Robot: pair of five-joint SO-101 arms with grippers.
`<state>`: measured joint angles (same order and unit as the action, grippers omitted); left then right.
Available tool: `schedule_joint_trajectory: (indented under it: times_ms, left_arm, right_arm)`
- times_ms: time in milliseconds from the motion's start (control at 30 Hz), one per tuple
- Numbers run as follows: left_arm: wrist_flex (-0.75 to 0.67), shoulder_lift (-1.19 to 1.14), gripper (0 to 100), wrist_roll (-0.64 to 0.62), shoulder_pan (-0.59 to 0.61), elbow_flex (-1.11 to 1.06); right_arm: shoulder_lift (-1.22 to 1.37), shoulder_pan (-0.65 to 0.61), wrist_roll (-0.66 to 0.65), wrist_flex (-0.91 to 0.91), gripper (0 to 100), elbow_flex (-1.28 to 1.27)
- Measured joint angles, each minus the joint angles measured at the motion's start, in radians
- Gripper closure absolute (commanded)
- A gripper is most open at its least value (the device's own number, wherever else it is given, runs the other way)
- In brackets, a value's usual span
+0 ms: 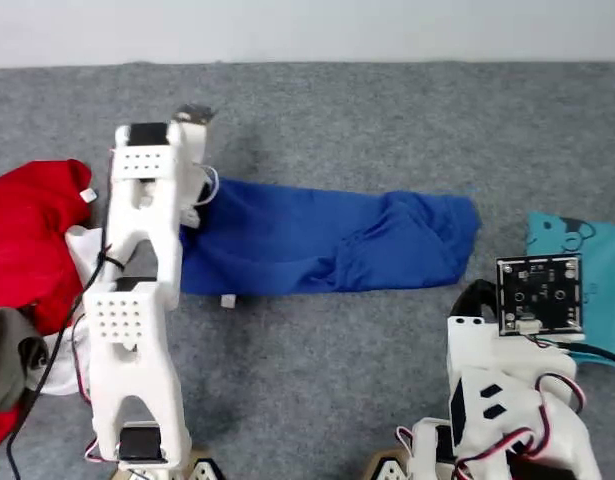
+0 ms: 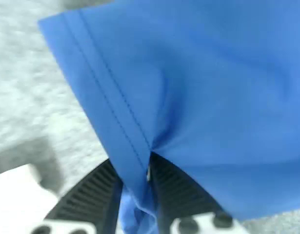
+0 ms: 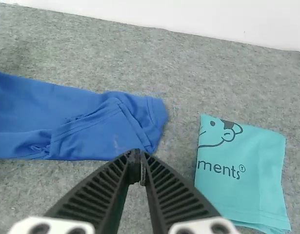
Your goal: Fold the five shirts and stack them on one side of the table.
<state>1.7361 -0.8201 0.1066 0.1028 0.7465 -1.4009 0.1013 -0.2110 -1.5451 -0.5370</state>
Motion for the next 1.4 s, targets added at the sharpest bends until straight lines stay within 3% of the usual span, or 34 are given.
schedule_joint_trajectory:
  times_ms: [300, 867, 1400]
  left_arm:
    - [-0.002, 0.044, 99, 0.0, 0.026, 0.0]
    - [-0.017, 0.221, 99, -0.02, -0.578, 0.029]
    - [-0.296, 0.178, 98, -0.02, -0.787, 0.063]
  right_arm:
    - [0.0, 0.0, -0.081, 0.0, 99.0, 0.0]
    - [0.0, 0.0, -0.081, 0.0, 99.0, 0.0]
    - [0.0, 0.0, -0.081, 0.0, 99.0, 0.0]
